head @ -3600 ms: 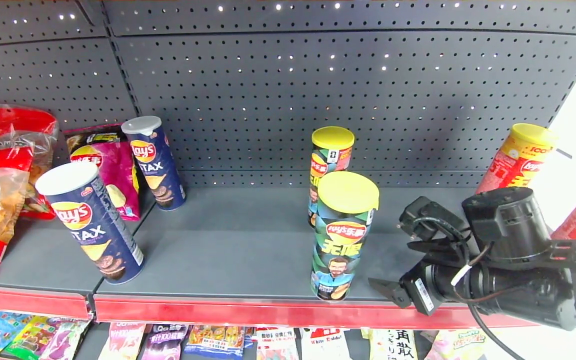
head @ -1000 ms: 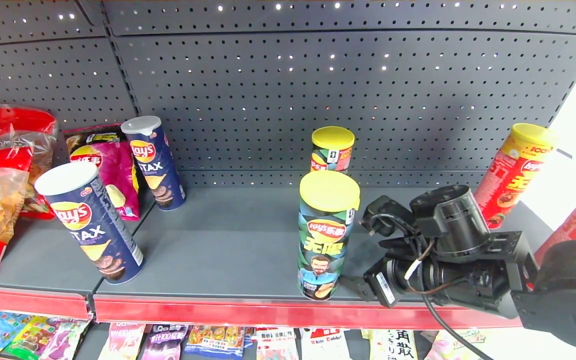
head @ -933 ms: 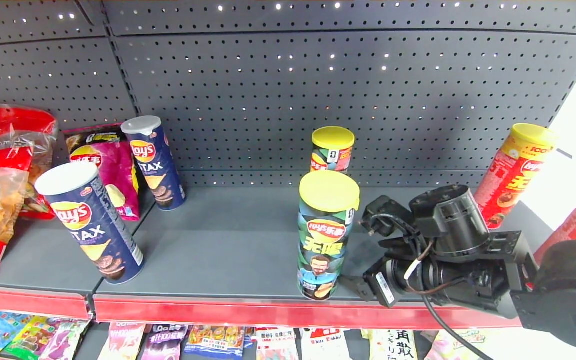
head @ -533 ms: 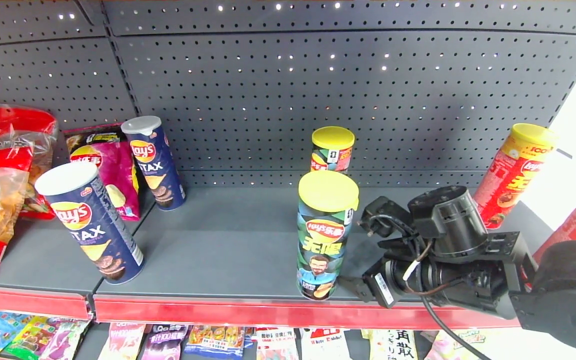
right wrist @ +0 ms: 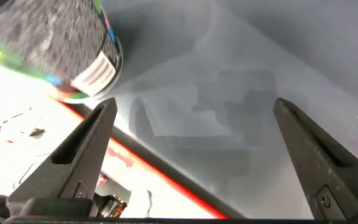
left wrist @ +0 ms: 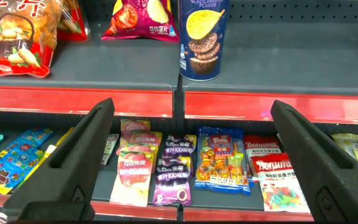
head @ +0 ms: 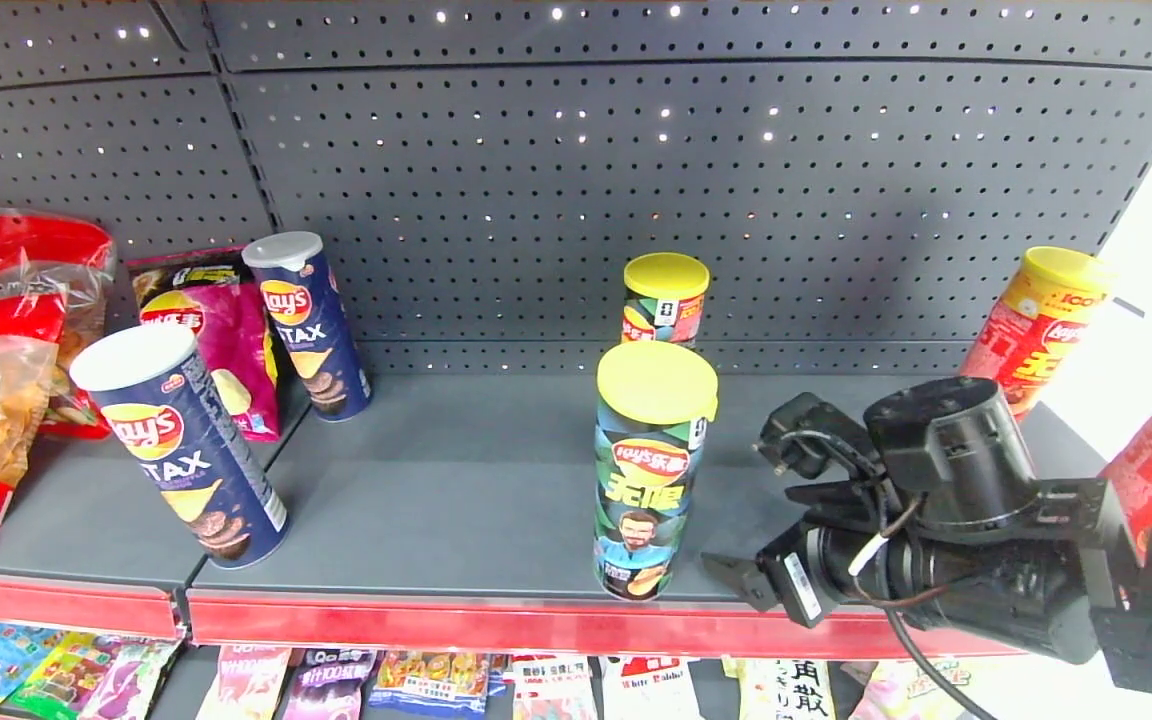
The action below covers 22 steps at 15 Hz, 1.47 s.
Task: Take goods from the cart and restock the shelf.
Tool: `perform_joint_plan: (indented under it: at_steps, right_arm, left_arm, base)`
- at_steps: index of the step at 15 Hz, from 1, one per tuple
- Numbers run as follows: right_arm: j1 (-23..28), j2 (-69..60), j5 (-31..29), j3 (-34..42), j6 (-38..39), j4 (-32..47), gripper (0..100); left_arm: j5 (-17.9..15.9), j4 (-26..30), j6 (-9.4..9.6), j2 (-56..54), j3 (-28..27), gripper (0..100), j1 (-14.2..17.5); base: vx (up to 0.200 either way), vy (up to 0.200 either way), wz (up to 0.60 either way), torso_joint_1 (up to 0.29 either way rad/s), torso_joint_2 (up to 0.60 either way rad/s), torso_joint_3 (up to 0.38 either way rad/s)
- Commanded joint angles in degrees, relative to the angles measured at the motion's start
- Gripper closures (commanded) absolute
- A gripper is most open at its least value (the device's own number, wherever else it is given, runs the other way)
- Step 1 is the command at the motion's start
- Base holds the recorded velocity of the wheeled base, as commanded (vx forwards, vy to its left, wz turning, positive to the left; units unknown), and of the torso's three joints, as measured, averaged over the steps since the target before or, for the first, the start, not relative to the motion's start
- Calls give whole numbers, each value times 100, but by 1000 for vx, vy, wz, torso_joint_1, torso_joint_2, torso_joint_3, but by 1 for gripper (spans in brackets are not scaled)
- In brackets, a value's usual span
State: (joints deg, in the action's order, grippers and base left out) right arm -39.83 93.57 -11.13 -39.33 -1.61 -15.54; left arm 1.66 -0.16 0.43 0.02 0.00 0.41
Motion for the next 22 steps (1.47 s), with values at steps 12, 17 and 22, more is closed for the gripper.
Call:
perform_joint_plan:
  at_steps: [12,17,22]
  right_arm:
    - [326,-5068,-320,1612,-1026,25,0]
    - [3517,-6448,-372,1982,-1017,1677,0]
    - [3948,-9340,1280,3353,-964,2424,0]
  left_arm:
    - [-16,-2,19,-2,0,0,-6]
    - [-16,-2,19,-2,0,0,-15]
    - [-25,-2,19,-2,0,0,-15]
  base:
    - [0,0,0,0,0,0]
    - [0,0,0,0,0,0]
    - [0,0,0,0,0,0]
